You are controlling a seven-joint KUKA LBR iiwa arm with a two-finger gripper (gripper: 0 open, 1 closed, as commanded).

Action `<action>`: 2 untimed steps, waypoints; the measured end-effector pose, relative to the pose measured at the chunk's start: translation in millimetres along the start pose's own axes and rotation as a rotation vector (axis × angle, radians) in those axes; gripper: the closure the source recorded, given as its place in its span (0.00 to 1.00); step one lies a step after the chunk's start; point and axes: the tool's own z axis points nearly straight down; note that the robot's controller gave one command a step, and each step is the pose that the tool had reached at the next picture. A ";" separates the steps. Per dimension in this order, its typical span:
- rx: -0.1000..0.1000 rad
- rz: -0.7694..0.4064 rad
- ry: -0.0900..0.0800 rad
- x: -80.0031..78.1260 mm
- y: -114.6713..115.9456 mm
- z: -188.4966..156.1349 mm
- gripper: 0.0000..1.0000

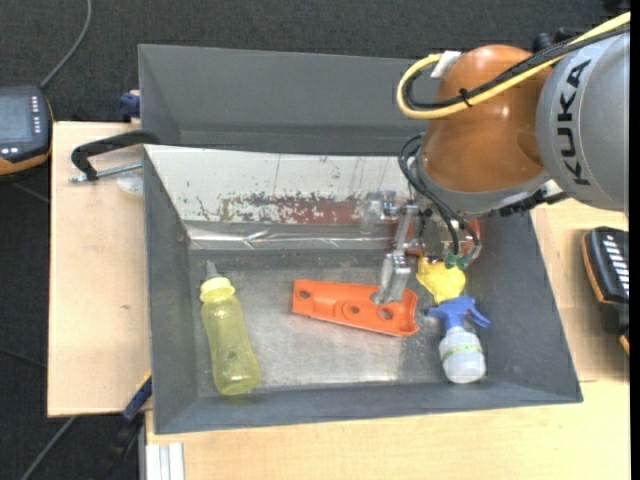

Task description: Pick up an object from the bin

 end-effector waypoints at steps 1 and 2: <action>0.000 0.000 0.000 0.1 0.0 0.1 0.00; 0.000 -0.101 -0.003 -3.6 3.0 29.7 0.00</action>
Offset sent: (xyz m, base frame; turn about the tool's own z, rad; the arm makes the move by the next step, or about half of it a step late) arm 0.0149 0.0123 -0.1408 -0.4466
